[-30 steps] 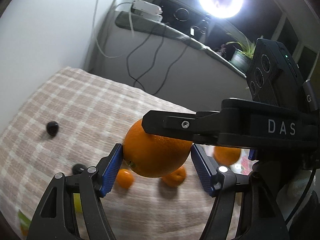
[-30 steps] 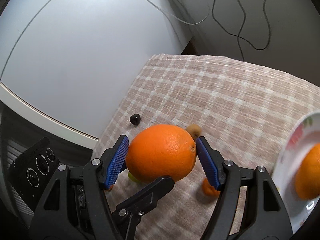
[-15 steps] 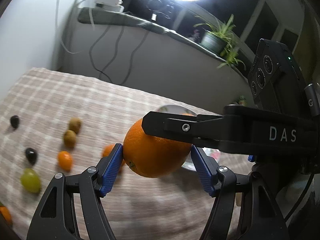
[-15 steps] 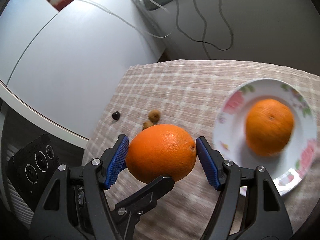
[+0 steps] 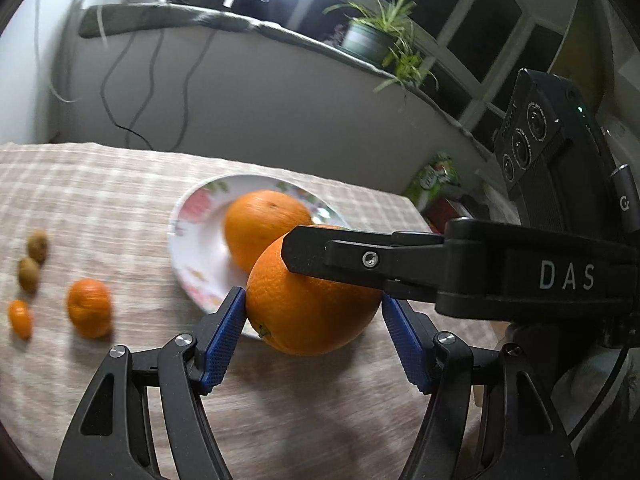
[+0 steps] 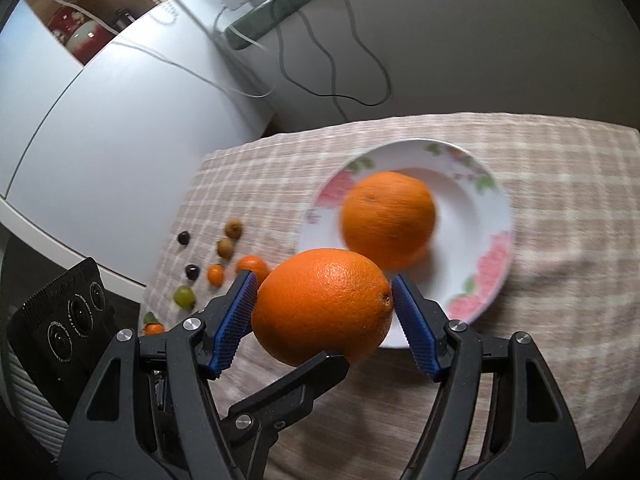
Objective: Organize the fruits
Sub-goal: 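Lift the second orange with the right tool and carry it to the plate, then set the orange beside the first one and open the right tool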
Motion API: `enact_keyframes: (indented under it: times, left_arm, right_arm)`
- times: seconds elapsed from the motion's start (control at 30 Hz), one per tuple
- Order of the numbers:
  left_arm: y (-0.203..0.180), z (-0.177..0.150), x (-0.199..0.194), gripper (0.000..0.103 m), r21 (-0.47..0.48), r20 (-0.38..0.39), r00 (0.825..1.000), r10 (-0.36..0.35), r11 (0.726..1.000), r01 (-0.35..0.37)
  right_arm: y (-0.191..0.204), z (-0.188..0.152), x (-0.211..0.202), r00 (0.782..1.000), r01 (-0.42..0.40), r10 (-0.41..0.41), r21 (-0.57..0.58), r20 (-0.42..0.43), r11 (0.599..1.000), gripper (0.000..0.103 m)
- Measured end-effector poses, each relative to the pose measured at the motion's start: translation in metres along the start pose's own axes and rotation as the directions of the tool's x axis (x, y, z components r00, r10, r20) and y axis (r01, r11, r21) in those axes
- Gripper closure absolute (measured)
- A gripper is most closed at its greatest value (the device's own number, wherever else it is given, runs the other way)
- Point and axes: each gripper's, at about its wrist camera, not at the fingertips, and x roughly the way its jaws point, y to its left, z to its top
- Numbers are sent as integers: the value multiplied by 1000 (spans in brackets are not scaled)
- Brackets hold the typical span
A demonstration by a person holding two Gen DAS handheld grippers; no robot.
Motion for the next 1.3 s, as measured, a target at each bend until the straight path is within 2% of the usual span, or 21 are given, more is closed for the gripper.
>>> enact_keyframes:
  times: [0.2,0.43,0.7,0.87,0.97,1.1,1.3]
  left_arm:
    - [-7,2,23,34,4,-43,999,-20,1000,20]
    - [-6,7,37,34,1,-61,998,-12,1000,12]
    - [-18,4,51,34,55,-73,997,7,998,-3]
    - [-23,6,55,34,74,-57,998,18,997,-13]
    - [-26,11,55,33,76,-44,999,27,997,-24]
    - [-26,15,48,29,90,-29,999,36,995,-33]
    - [-24,13,37,29,104,-19,999,44,994,-42]
  right_arm:
    - [-24,2,1,999,32,-32,23,-14,999,30]
    - [-33,8,11,999,48,-48,20,-25,999,30]
    - [-29,18,13,988,155,-154,-72,10,985,30]
    - [-35,23,11,989,150,-148,-83,28,985,30]
    - [-31,24,5,984,173,-167,-98,67,980,30]
    - [-28,26,-4,980,176,-166,-98,105,979,17]
    - [-29,26,-16,976,170,-159,-69,148,983,17]
